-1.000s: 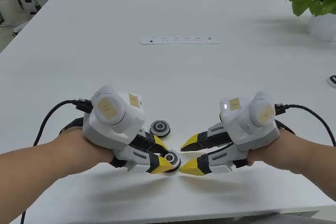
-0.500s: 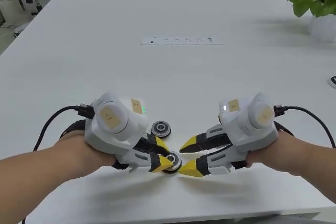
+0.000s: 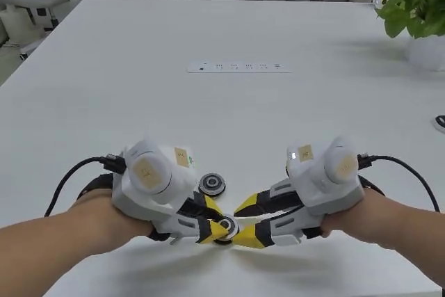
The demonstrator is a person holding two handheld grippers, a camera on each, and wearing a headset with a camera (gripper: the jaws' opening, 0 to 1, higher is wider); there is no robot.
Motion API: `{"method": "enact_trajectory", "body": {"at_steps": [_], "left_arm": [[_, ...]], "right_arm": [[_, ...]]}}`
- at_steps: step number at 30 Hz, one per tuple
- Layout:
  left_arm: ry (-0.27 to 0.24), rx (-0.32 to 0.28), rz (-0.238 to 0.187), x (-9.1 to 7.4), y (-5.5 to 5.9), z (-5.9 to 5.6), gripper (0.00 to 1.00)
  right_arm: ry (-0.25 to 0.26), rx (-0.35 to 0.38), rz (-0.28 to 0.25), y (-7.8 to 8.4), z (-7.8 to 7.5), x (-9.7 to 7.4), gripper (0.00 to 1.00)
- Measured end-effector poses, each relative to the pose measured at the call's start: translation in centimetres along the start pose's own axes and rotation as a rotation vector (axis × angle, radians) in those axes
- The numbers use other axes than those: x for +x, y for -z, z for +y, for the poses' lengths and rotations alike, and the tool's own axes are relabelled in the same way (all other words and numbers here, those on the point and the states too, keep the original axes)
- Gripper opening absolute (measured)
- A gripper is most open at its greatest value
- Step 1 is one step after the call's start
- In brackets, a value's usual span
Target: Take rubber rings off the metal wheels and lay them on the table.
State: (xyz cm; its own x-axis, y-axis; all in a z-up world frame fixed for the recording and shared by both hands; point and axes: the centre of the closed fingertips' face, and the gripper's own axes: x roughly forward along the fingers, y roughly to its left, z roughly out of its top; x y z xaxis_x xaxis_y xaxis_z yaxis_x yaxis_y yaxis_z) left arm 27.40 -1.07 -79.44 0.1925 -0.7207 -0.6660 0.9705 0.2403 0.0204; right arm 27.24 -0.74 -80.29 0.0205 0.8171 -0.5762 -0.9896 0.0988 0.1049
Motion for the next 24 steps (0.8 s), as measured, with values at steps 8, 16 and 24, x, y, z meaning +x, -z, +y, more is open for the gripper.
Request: {"method": "enact_trajectory", "body": {"at_steps": [8, 16, 24], "left_arm": [[-0.004, -0.008, 0.006, -0.14, 0.17, -0.04, 0.13], [-0.009, -0.011, 0.013, -0.28, 0.29, -0.09, 0.13], [-0.013, -0.011, 0.014, -0.28, 0.30, -0.09, 0.13]], "right_arm": [[-0.005, 0.008, 0.005, 0.05, 0.40, 0.31, 0.22], [-0.001, 0.043, -0.012, -0.12, 0.31, 0.48, 0.22], [-0.002, 0.062, -0.016, -0.03, 0.25, 0.54, 0.21]]}}
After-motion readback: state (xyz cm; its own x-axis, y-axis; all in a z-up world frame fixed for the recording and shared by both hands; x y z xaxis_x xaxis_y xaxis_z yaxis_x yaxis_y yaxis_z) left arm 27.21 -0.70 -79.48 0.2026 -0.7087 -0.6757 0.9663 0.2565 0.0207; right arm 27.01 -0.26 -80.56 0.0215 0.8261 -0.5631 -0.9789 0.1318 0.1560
